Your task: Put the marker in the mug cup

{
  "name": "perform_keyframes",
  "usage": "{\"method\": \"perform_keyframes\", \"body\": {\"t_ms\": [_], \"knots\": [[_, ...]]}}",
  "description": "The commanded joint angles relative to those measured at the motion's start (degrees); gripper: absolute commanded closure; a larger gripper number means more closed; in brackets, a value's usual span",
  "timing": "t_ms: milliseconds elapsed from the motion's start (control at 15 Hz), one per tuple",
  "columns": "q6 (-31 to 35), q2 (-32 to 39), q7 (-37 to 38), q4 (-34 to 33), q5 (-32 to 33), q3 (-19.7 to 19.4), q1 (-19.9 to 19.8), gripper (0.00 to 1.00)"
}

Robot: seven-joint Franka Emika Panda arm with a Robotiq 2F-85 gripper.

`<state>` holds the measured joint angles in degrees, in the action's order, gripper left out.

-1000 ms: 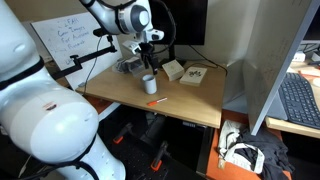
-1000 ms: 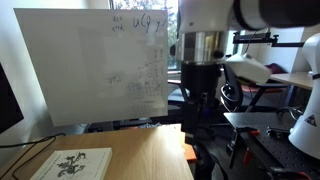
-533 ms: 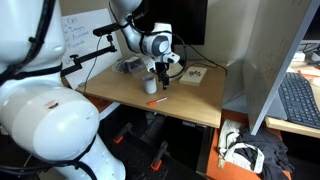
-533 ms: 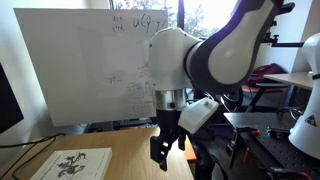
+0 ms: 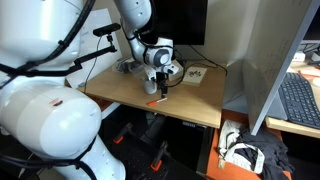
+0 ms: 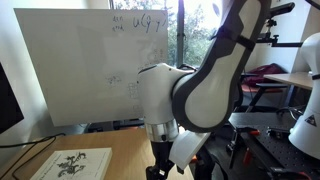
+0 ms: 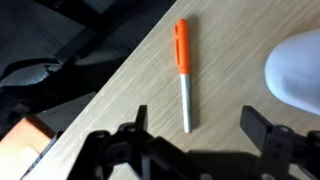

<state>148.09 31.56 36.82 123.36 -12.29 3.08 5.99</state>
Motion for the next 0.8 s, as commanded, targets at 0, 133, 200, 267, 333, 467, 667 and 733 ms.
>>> {"method": "perform_keyframes", "body": {"t_ms": [0, 133, 200, 267, 333, 467, 667, 733], "knots": [[1.09, 2.48, -5.26, -2.01, -3.3, -0.05, -0.15, 0.0], [0.8, 4.22, -6.63, -3.46, -3.55, -0.4, 0.07, 0.02], [0.84, 5.03, -7.1, -4.11, -3.78, -0.48, 0.07, 0.03], [0.78, 5.9, -7.63, -4.8, -4.01, -0.37, -0.11, 0.03], [0.75, 6.64, -7.97, -5.35, -4.04, -0.49, -0.06, 0.1], [0.73, 7.92, -8.57, -6.55, -4.05, -0.63, -0.04, 0.37], [0.61, 9.32, -8.66, -7.85, -4.0, -0.85, -0.05, 0.61], [0.67, 9.62, -8.68, -8.03, -3.94, -0.96, -0.03, 0.67]]}}
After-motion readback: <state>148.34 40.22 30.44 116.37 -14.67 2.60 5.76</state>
